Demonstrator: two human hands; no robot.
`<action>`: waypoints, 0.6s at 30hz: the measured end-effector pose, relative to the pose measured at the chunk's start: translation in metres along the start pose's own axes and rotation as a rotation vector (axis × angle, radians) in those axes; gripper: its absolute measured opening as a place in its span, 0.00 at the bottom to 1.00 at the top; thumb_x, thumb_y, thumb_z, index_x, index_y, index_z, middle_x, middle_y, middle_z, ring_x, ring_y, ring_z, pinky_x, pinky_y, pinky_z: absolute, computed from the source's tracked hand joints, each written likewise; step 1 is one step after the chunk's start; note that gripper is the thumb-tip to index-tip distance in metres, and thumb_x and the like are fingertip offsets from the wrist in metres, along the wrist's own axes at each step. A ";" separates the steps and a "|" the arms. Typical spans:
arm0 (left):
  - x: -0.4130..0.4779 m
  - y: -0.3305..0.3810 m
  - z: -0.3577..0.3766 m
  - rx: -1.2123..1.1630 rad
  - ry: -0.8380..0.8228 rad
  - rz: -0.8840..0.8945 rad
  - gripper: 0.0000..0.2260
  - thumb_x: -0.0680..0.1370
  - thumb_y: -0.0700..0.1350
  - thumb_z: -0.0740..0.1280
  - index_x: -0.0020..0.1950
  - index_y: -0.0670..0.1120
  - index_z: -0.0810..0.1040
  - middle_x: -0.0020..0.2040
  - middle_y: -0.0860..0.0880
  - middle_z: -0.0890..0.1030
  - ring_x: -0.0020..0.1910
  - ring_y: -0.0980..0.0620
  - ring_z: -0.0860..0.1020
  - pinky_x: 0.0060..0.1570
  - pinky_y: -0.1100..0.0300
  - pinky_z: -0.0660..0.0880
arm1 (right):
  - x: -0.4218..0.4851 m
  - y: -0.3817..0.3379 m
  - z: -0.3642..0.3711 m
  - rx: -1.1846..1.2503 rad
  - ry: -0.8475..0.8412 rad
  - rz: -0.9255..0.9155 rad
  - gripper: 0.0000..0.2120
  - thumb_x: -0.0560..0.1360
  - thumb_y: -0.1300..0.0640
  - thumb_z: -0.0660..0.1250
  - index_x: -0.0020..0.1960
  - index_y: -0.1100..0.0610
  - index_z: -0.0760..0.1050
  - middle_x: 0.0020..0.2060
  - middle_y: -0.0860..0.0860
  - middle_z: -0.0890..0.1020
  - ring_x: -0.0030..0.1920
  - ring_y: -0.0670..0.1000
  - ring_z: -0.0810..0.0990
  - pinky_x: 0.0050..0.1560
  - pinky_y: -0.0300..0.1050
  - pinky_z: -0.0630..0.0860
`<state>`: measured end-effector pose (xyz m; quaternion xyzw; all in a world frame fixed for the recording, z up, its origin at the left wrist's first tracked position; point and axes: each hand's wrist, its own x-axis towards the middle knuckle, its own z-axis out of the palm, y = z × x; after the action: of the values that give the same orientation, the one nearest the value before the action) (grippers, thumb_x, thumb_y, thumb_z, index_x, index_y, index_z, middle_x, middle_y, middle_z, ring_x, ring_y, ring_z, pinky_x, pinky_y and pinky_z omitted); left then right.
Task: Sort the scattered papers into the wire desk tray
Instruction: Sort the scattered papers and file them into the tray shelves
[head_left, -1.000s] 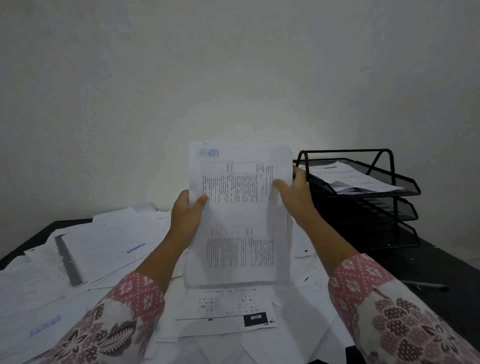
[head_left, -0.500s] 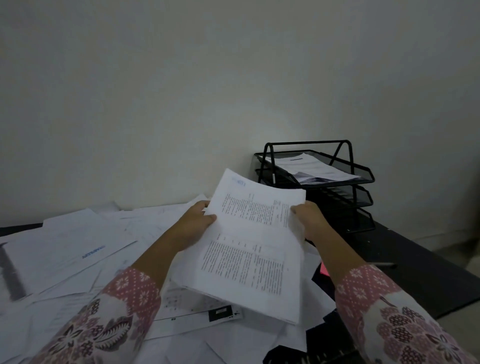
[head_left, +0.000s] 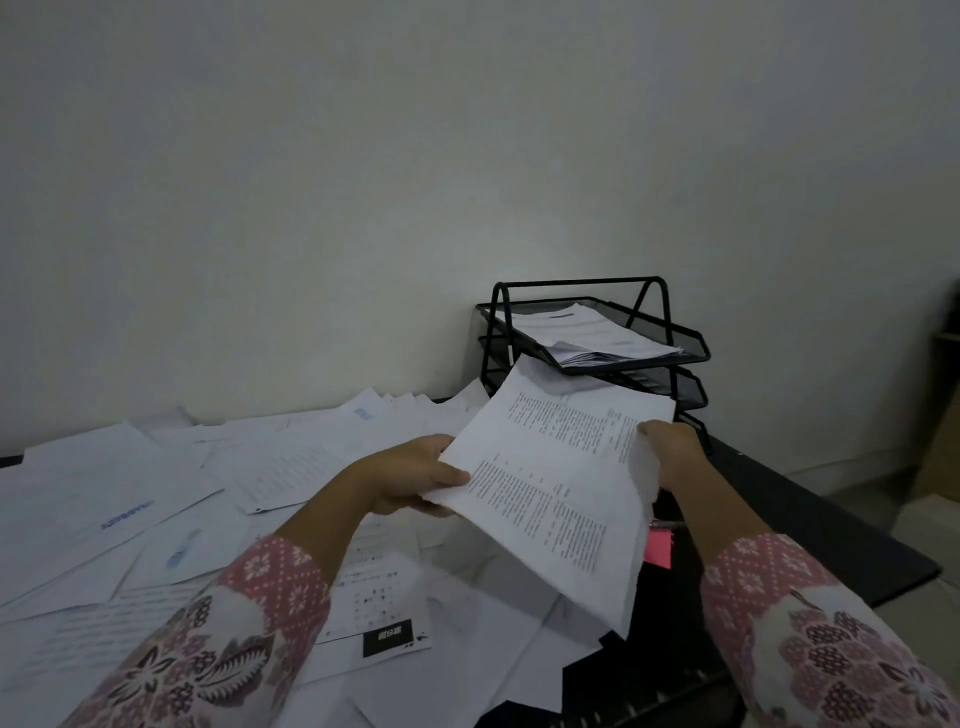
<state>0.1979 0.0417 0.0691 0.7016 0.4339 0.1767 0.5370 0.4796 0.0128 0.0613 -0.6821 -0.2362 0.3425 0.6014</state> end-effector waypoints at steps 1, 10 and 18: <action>0.005 0.004 0.003 0.003 0.029 0.013 0.12 0.80 0.37 0.59 0.63 0.48 0.67 0.49 0.52 0.78 0.40 0.57 0.79 0.31 0.67 0.75 | 0.004 0.002 -0.004 0.021 -0.008 0.007 0.17 0.78 0.64 0.61 0.64 0.70 0.69 0.46 0.59 0.76 0.41 0.54 0.72 0.54 0.49 0.72; 0.043 0.038 0.041 -0.200 0.105 0.005 0.10 0.80 0.32 0.53 0.55 0.41 0.70 0.44 0.46 0.76 0.25 0.58 0.77 0.21 0.70 0.65 | 0.009 -0.003 -0.031 -0.153 -0.089 -0.029 0.17 0.78 0.65 0.60 0.64 0.73 0.68 0.59 0.66 0.75 0.34 0.52 0.69 0.32 0.42 0.65; 0.075 0.055 0.072 -0.318 0.213 -0.011 0.13 0.78 0.30 0.51 0.59 0.38 0.69 0.44 0.43 0.78 0.28 0.55 0.79 0.22 0.70 0.69 | 0.007 -0.012 -0.050 0.030 -0.163 0.141 0.06 0.76 0.64 0.63 0.41 0.62 0.68 0.35 0.57 0.74 0.31 0.51 0.73 0.17 0.33 0.70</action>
<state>0.3147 0.0560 0.0770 0.5829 0.4586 0.3136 0.5930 0.5232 -0.0131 0.0740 -0.6580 -0.2307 0.4416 0.5647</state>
